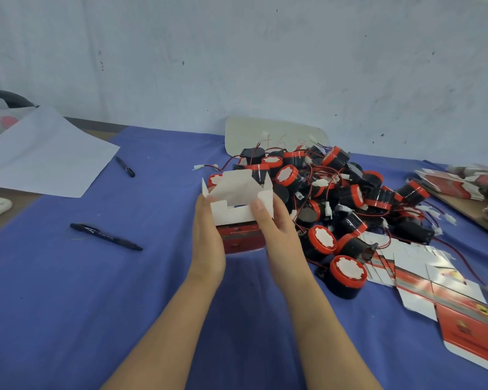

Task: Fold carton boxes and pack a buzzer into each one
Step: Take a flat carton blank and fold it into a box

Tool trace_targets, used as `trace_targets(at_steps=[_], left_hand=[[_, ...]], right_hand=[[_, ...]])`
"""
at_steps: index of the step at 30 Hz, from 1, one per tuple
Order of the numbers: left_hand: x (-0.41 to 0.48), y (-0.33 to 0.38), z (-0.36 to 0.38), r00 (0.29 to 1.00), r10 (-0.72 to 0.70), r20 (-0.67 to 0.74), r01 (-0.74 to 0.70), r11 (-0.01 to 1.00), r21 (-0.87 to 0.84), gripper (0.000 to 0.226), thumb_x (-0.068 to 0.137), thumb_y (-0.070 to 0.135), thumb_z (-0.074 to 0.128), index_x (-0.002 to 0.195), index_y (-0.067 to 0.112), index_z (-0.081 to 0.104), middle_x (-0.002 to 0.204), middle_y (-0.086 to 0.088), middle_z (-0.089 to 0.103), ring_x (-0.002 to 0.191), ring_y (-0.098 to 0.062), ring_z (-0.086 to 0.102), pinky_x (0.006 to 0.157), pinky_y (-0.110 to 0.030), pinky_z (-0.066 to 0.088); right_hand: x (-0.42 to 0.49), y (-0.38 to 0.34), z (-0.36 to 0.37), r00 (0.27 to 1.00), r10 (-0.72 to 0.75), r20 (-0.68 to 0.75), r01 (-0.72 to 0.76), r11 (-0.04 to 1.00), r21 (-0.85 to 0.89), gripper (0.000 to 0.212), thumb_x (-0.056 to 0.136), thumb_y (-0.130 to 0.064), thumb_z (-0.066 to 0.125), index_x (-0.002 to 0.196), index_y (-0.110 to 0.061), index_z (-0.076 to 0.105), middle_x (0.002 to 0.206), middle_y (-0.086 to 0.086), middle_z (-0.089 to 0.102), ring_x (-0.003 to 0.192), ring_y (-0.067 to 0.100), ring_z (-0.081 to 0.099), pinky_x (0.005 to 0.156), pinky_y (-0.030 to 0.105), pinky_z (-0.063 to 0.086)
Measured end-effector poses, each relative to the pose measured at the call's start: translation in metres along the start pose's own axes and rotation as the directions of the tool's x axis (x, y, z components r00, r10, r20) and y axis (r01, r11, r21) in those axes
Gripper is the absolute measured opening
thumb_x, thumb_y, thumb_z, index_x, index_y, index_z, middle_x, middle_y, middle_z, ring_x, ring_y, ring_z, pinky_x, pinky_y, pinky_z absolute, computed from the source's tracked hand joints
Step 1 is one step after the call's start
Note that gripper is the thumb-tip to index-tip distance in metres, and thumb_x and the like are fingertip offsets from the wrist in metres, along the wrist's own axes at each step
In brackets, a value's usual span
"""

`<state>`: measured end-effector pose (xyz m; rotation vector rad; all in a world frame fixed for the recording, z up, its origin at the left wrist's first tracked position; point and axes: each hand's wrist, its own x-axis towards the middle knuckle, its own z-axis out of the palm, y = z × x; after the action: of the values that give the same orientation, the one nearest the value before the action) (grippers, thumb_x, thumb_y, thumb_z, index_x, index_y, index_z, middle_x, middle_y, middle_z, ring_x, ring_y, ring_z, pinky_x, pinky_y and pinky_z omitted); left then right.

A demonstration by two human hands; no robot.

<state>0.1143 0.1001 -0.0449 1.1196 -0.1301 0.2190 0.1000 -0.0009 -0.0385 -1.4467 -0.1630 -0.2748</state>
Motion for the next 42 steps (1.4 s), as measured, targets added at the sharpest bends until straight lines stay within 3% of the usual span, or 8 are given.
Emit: trace_targets(at_steps=[4,6,11,13,24,29,34,42], left_hand=[[-0.005,0.002,0.002,1.0,0.018,-0.026,-0.017,0.999,0.04,0.053,0.089,0.063,0.038,0.118,0.024,0.059,0.106,0.001,0.068,0.085,-0.007,0.067,0.062,-0.017,0.052],[-0.007,0.001,0.005,0.996,0.087,-0.034,-0.077,0.973,0.216,0.02,0.096,0.048,0.046,0.108,0.036,0.057,0.1,0.014,0.065,0.089,-0.007,0.064,0.065,-0.013,0.05],[-0.011,0.0,0.01,0.986,0.168,-0.002,-0.157,0.925,0.345,0.041,0.096,0.004,0.042,0.106,0.044,0.049,0.107,0.019,0.059,0.101,-0.007,0.06,0.081,-0.023,0.053],[-0.01,0.0,0.011,0.987,0.161,-0.027,-0.143,0.936,0.321,0.044,0.095,0.001,0.04,0.112,0.04,0.05,0.111,0.011,0.06,0.103,-0.013,0.06,0.084,-0.03,0.054],[0.004,0.002,0.0,0.965,-0.039,-0.258,0.063,0.994,0.084,0.043,0.087,-0.002,0.036,0.112,0.023,0.06,0.09,0.008,0.065,0.064,0.002,0.062,0.048,-0.014,0.047],[-0.001,0.0,0.003,0.993,0.081,-0.087,-0.059,0.97,0.237,0.032,0.095,0.013,0.044,0.113,0.038,0.05,0.104,0.017,0.061,0.088,0.001,0.062,0.066,-0.013,0.048],[-0.009,-0.007,0.007,0.937,0.276,0.214,-0.344,0.835,0.429,0.041,0.089,0.039,0.051,0.127,0.043,0.037,0.135,0.016,0.047,0.12,0.003,0.048,0.096,-0.013,0.043],[-0.002,-0.015,-0.003,0.861,0.417,0.291,-0.506,0.646,0.572,0.042,0.089,0.053,0.045,0.122,0.031,0.056,0.134,0.011,0.042,0.115,0.02,0.039,0.089,0.0,0.036]], right_hand=[[0.001,0.005,0.0,0.996,0.054,-0.073,-0.053,0.998,0.022,0.027,0.091,-0.028,0.061,0.117,-0.023,0.062,0.113,0.001,0.068,0.105,0.019,0.065,0.083,0.03,0.056],[0.002,0.006,0.0,0.99,0.065,-0.126,-0.061,0.997,0.038,0.023,0.091,-0.015,0.058,0.111,-0.025,0.063,0.111,0.004,0.068,0.105,0.024,0.064,0.089,0.039,0.054],[0.001,0.004,0.003,0.982,-0.029,-0.189,0.026,0.999,-0.02,0.047,0.091,0.003,0.045,0.104,-0.039,0.061,0.098,-0.015,0.067,0.088,0.001,0.064,0.069,0.017,0.053],[0.0,0.001,0.007,0.973,-0.122,-0.195,0.102,0.989,-0.111,0.057,0.091,0.008,0.037,0.118,-0.04,0.055,0.115,-0.02,0.061,0.104,-0.007,0.057,0.085,0.013,0.049],[-0.007,0.005,0.014,0.953,-0.298,-0.045,0.281,0.933,-0.226,0.027,0.096,-0.018,0.054,0.114,-0.038,0.059,0.126,-0.007,0.059,0.12,0.011,0.054,0.102,0.037,0.046],[-0.003,0.012,0.004,0.943,-0.317,-0.099,0.23,0.839,-0.493,0.023,0.096,-0.025,0.054,0.077,-0.019,0.064,0.097,-0.006,0.056,0.09,-0.001,0.055,0.077,0.005,0.036],[-0.001,0.01,-0.006,0.911,-0.289,-0.294,0.141,0.889,-0.436,0.038,0.1,-0.032,0.043,0.069,-0.019,0.062,0.091,-0.007,0.057,0.081,0.003,0.055,0.073,0.013,0.042],[0.003,0.006,-0.008,0.913,-0.157,-0.377,0.059,0.964,-0.259,0.041,0.099,-0.031,0.047,0.063,-0.03,0.064,0.102,-0.014,0.062,0.091,0.005,0.062,0.076,0.028,0.05]])
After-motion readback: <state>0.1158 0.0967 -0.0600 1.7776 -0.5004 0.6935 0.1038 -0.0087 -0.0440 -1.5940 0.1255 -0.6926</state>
